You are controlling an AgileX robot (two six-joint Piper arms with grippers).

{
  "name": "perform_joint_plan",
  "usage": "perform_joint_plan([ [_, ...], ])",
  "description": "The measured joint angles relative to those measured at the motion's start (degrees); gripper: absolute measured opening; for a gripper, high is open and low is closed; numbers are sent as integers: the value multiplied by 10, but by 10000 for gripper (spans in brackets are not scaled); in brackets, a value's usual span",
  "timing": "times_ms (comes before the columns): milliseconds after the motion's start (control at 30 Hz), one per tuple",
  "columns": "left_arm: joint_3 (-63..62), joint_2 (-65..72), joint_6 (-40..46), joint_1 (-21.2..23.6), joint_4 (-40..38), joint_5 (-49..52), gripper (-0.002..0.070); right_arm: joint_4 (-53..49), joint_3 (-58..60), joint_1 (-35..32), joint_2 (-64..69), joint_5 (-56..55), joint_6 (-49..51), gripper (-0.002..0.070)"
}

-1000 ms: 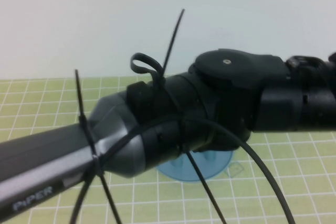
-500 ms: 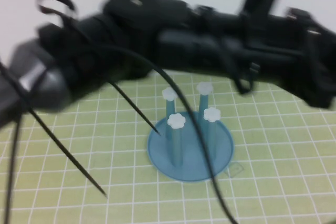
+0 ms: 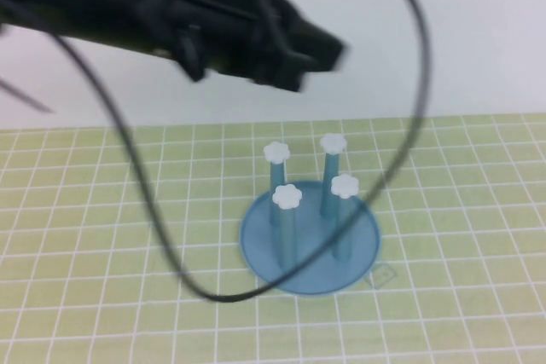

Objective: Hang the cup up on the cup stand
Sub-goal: Place the cup on the cup holder

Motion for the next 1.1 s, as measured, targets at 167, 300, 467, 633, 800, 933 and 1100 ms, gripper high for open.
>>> perform_joint_plan([
  [167,4,-54,-103,0,171,-5,0,-126,-92,0,86,0,-3,546],
  [300,39,-108,-163,0,255,-11,0,-227,-182,0,168,-1,5,546],
  [467,115,-173,-210,0,313,-33,0,-341,-284,0,263,-7,36,546],
  [633,197,-241,-284,0,377,-79,0,-421,-373,8,352,-11,45,546],
  [800,277,-296,-366,0,447,-142,0,-480,-446,49,429,11,48,546],
  [933,319,-317,-407,0,482,-167,0,-506,-493,92,481,47,48,546],
  [1100,361,-317,-439,0,516,-183,0,-508,-546,152,545,97,28,546],
])
